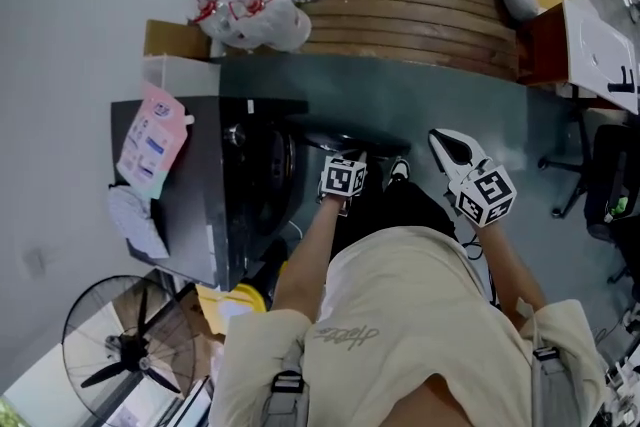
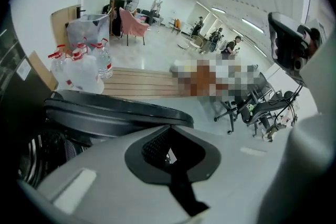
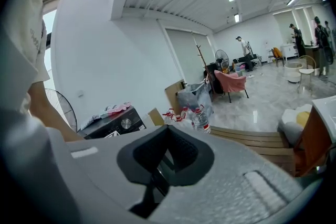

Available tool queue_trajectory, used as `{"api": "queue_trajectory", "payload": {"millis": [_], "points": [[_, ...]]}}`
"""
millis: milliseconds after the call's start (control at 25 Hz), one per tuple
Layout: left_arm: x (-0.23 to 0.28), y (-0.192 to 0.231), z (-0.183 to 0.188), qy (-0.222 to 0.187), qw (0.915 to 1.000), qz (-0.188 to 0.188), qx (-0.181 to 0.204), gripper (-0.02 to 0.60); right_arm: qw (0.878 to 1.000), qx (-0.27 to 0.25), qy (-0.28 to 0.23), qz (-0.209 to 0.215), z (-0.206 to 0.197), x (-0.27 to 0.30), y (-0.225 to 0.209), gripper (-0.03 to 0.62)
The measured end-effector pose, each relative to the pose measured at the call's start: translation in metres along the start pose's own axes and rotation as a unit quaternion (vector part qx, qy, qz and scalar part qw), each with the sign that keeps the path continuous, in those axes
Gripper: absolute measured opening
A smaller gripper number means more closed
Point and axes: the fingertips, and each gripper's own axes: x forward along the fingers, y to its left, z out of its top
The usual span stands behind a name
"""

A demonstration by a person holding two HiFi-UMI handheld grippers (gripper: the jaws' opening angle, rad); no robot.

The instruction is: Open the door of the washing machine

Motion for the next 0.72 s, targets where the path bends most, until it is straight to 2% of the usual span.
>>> {"api": "queue_trajectory", "payload": {"millis": [280,720], "points": [[0.004,0.006,0.038,-0.017,0.9993,-0.032,0.014,0.018,1.0,0.001,0.004,-0.017,0.014,0.021,-0.007,0.002],[-0.006,0.059,0.098,-0.064,0.9976,-0.023,-0.011,0.018,0.999,-0.011,0.0,-0.041,0.045,0.057,-0.001,0.002]]}}
